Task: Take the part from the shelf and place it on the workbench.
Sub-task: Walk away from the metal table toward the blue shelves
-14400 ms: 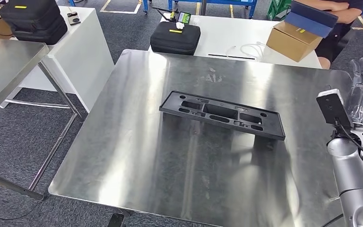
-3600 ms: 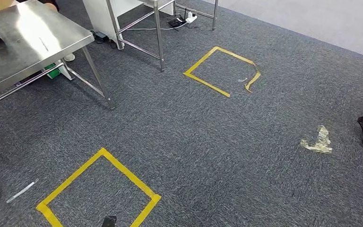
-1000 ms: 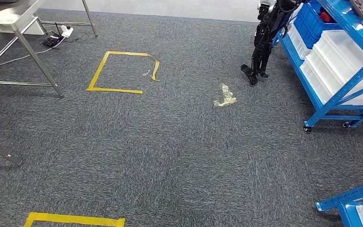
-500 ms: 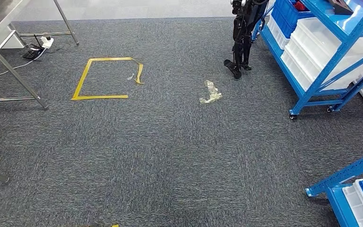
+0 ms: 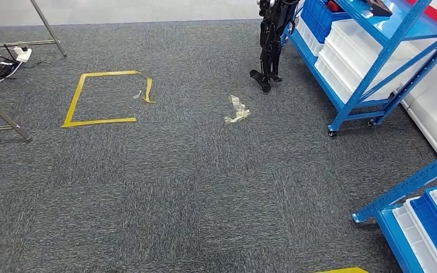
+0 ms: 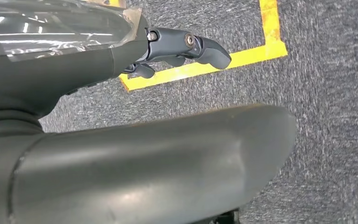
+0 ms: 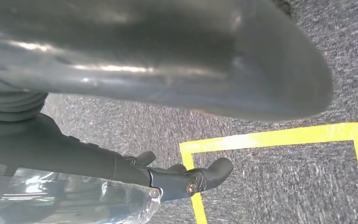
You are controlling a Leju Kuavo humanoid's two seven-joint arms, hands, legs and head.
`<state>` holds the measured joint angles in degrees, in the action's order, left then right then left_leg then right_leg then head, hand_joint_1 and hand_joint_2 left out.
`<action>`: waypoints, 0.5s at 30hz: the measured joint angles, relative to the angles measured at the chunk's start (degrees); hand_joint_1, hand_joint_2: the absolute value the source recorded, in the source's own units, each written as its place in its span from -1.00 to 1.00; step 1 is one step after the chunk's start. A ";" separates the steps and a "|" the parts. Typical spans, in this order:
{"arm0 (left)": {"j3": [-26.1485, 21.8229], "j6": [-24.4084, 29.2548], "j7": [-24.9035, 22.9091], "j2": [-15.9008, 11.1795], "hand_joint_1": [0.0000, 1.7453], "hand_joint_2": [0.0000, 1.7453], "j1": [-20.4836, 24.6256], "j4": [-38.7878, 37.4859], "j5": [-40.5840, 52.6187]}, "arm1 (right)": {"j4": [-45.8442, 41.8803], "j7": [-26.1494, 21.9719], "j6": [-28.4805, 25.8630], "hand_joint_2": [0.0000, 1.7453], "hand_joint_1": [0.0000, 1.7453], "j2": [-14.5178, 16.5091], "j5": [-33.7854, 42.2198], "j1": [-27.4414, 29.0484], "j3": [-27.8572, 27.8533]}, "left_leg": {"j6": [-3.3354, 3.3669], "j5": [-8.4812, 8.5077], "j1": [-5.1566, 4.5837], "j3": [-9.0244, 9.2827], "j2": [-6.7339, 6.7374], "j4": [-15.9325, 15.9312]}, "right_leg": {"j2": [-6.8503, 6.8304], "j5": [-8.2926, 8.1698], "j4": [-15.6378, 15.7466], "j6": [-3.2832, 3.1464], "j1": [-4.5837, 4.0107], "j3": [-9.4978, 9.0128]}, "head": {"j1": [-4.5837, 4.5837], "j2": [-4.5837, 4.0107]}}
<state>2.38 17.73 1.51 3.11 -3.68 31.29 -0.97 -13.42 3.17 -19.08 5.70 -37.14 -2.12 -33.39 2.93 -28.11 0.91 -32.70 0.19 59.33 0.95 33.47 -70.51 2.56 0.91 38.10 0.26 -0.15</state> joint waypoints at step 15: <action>0.01 -2.10 4.52 -0.71 -1.00 1.00 3.01 -6.98 -1.50 | 0.00 -0.27 -0.10 -1.00 -1.00 -0.09 0.19 0.00 -1.66 | -2.75 -6.79 -0.19 -3.53 0.23 10.14 | -0.83 -6.00 12.43 -1.56 0.20 -6.38 | -0.45 0.00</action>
<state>2.39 15.62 6.03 2.40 -0.66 24.31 -2.47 -13.42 2.90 -19.18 5.61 -36.94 -2.12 -35.05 0.18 -34.90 0.72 -36.23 0.42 69.47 0.13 27.48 -58.08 1.01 1.11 31.72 -0.20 -0.15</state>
